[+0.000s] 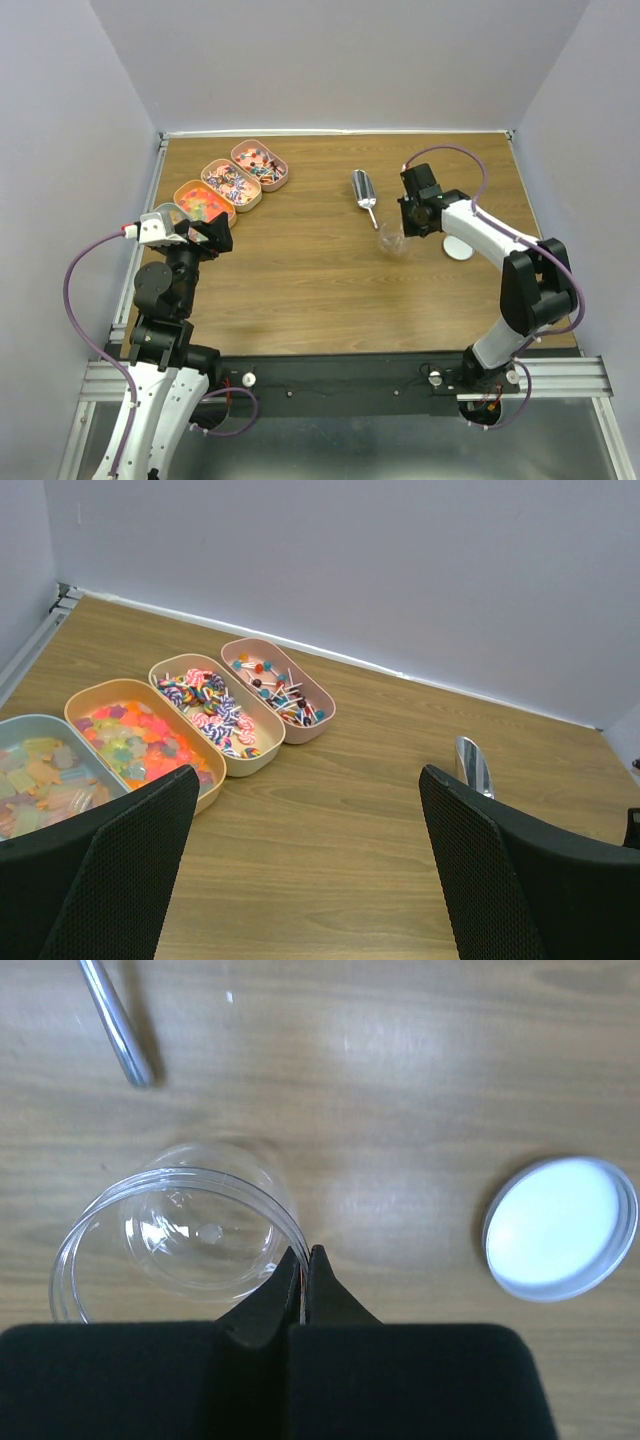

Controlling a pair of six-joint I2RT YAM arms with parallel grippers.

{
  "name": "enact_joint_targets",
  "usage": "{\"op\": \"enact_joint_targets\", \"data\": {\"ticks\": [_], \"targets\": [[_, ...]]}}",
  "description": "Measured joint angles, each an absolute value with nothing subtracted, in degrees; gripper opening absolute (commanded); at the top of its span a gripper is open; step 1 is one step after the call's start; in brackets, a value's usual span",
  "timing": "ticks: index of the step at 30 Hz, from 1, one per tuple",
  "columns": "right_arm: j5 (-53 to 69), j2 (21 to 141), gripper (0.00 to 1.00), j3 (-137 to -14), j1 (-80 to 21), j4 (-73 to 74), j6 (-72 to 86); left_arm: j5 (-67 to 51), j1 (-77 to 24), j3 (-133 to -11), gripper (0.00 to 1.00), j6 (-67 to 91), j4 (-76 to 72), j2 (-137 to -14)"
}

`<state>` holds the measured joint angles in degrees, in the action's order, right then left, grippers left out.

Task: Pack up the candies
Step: Move the packing bottle to the center of the board.

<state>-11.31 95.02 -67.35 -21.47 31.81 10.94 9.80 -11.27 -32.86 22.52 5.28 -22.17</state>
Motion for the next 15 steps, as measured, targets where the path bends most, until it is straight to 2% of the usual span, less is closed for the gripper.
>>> {"op": "enact_joint_targets", "data": {"ticks": [15], "targets": [[-17.41, 93.47, 0.01, -62.7, -24.8, 33.12, 15.25, 9.8, -11.27, -32.86, 0.99, 22.52, 5.32, -22.2]]}}
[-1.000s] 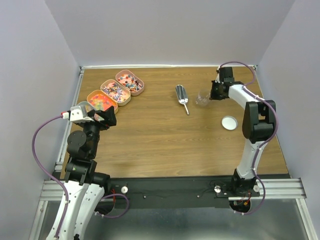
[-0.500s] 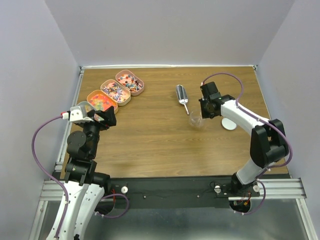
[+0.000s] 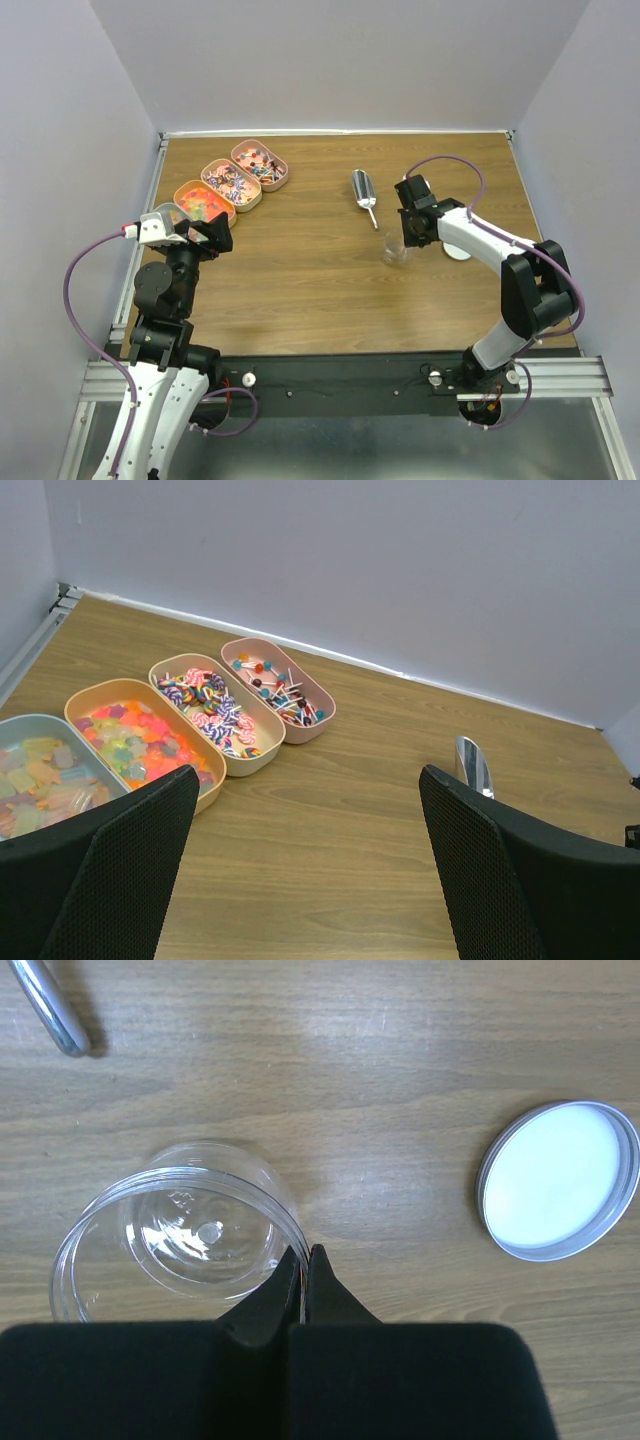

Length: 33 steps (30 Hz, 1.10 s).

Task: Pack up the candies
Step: Move the packing bottle to the center of the board, then pick up the storage box at the center of the board.

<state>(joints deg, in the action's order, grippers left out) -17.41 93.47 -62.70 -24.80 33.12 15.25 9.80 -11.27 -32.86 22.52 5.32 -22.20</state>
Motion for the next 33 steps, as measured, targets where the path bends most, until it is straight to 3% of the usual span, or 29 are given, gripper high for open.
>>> {"op": "enact_joint_targets", "data": {"ticks": [8, 11, 15, 20, 27, 33], "targets": [[-18.63, 93.08, 0.05, -60.05, -24.8, 31.0, 15.86, 9.78, -11.27, -32.86, 0.99, 22.52, 5.3, -22.24], [-18.83, 92.42, 0.15, -59.31, -24.8, 30.61, 16.03, 9.8, -11.27, -32.86, 0.99, 22.52, 5.32, -22.41], [-18.76, 92.29, 0.38, -58.96, -24.8, 30.26, 16.25, 9.78, -11.27, -32.86, 0.99, 22.52, 5.3, -22.46], [-18.37, 91.77, 0.59, -58.96, -24.8, 30.24, 16.49, 9.78, -11.27, -32.86, 0.99, 22.52, 5.32, -22.61], [-18.04, 84.4, 1.0, -59.02, -24.8, 30.76, 16.38, 9.8, -11.27, -32.86, 0.99, 22.52, 5.32, -23.18], [-15.33, 76.69, 1.0, -60.69, -24.8, 32.08, 15.59, 9.8, -11.27, -32.86, 0.99, 22.55, 5.23, -25.56]]}}
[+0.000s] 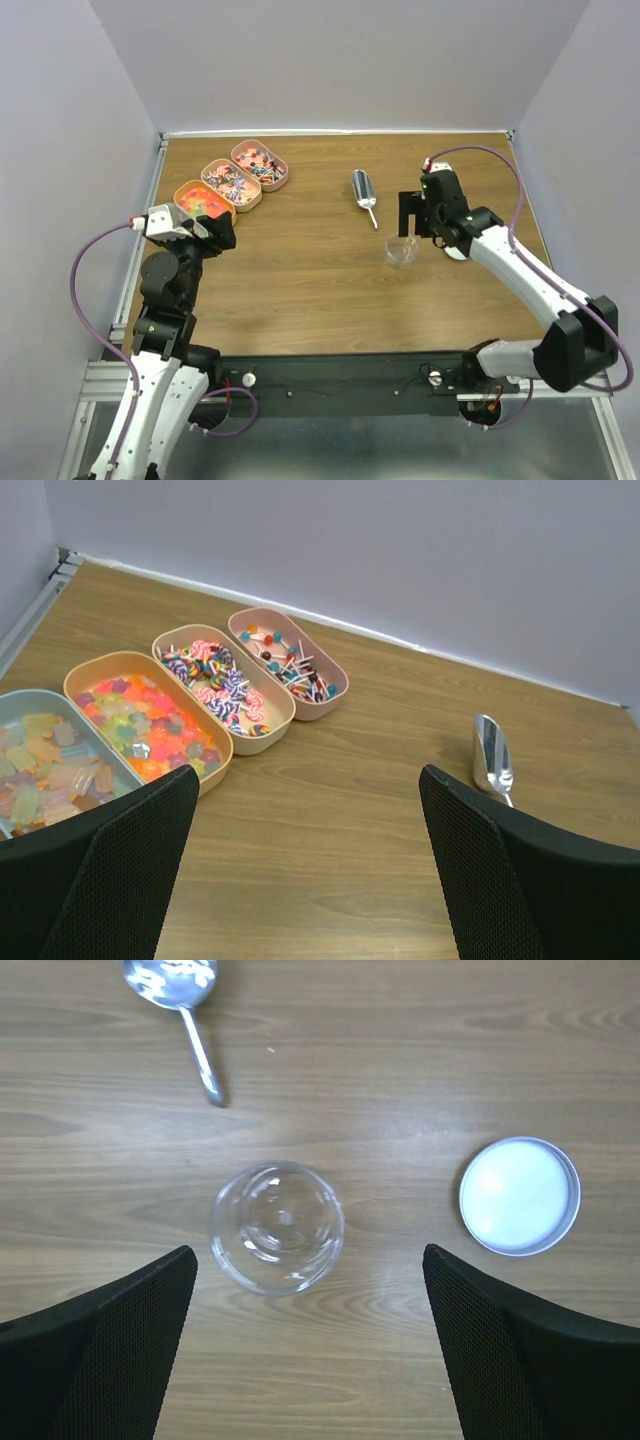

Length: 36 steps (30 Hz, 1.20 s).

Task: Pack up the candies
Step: Pick up the storage box at the center of the board.

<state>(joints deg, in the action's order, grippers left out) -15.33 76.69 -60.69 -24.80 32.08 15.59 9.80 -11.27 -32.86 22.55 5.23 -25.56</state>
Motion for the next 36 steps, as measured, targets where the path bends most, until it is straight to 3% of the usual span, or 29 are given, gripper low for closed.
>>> {"op": "enact_joint_targets", "data": {"ticks": [18, 28, 36], "targets": [[-2.87, 63.05, 1.0, -56.86, -24.8, 32.18, 12.47, 15.29, -8.6, -43.03, 0.93, 25.02, 11.11, -55.81], [4.01, 61.73, 1.0, -53.74, -24.8, 30.26, 11.84, 18.48, 9.5, -42.81, 0.83, 28.45, 15.81, -63.22], [5.91, 56.77, 1.0, -52.03, -24.8, 28.42, 11.57, 17.39, 20.03, -42.7, 0.64, 28.23, 13.85, -71.59]]}}
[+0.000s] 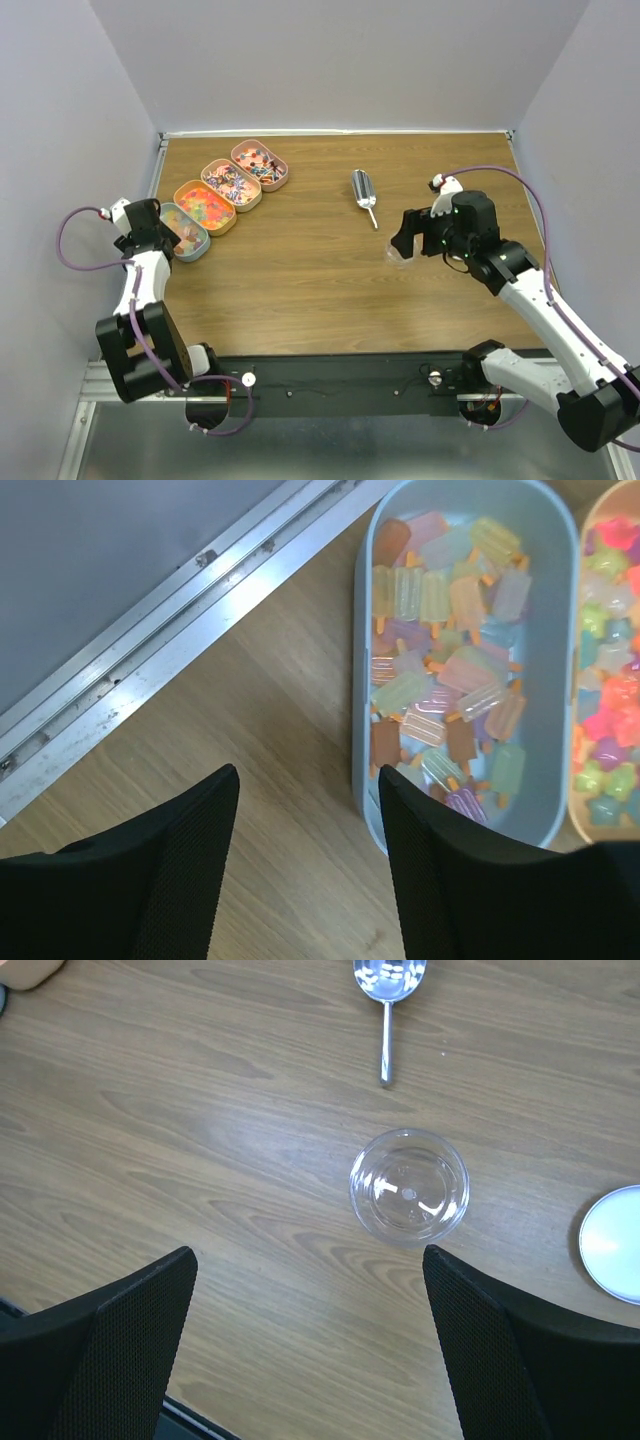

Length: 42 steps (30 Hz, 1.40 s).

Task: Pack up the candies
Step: Pick up the storage box at the center of the board.

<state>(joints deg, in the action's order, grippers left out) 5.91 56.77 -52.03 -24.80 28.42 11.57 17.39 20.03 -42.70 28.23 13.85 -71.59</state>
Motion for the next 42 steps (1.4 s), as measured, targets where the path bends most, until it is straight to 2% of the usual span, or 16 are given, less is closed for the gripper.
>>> {"op": "enact_joint_targets", "data": {"ticks": [8, 16, 19, 20, 21, 30, 33, 34, 35, 38, 42], "targets": [[6.63, 55.35, 1.0, -50.04, -24.8, 27.88, 11.42, 14.37, 22.02, -42.89, 0.61, 27.22, 11.42, -78.91], [6.98, 54.61, 1.0, -49.21, -24.8, 27.33, 11.16, 13.43, 22.02, -44.01, 0.61, 26.79, 10.35, -79.26], [7.01, 54.61, 1.0, -49.1, -24.8, 26.98, 11.0, 13.43, 22.02, -44.6, 0.58, 26.81, 10.33, -79.46], [7.01, 54.61, 1.0, -49.06, -24.8, 26.87, 10.94, 13.41, 22.02, -44.82, 0.52, 26.81, 10.15, -79.85], [7.01, 54.61, 1.0, -48.99, -24.8, 26.72, 10.9, 13.41, 22.02, -45.06, 0.51, 26.83, 10.07, -80.34], [7.05, 54.63, 1.0, -48.1, -24.8, 26.46, 10.85, 12.82, 22.02, -47.13, 0.44, 26.87, 9.26, -86.56], [7.09, 54.63, 1.0, -48.03, -24.8, 26.37, 10.85, 12.78, 22.02, -47.51, 0.35, 26.94, 8.86, -87.53], [7.09, 54.63, 1.0, -48.03, -24.8, 26.3, 10.83, 12.62, 22.02, -47.55, 0.29, 27.0, 8.73, -87.72], [7.09, 54.63, 1.0, -48.03, -24.8, 26.24, 10.83, 12.53, 22.02, -47.57, 0.19, 27.05, 8.54, -88.01], [7.11, 54.63, 1.0, -48.01, -24.8, 26.15, 10.83, 11.84, 21.98, -47.62, 0.0, 27.59, 7.84, -88.97], [7.11, 54.63, 1.0, -48.01, -24.8, 26.13, 10.83, 11.68, 21.76, -47.83, 0.0, 27.11, 7.73, -89.52]]}}
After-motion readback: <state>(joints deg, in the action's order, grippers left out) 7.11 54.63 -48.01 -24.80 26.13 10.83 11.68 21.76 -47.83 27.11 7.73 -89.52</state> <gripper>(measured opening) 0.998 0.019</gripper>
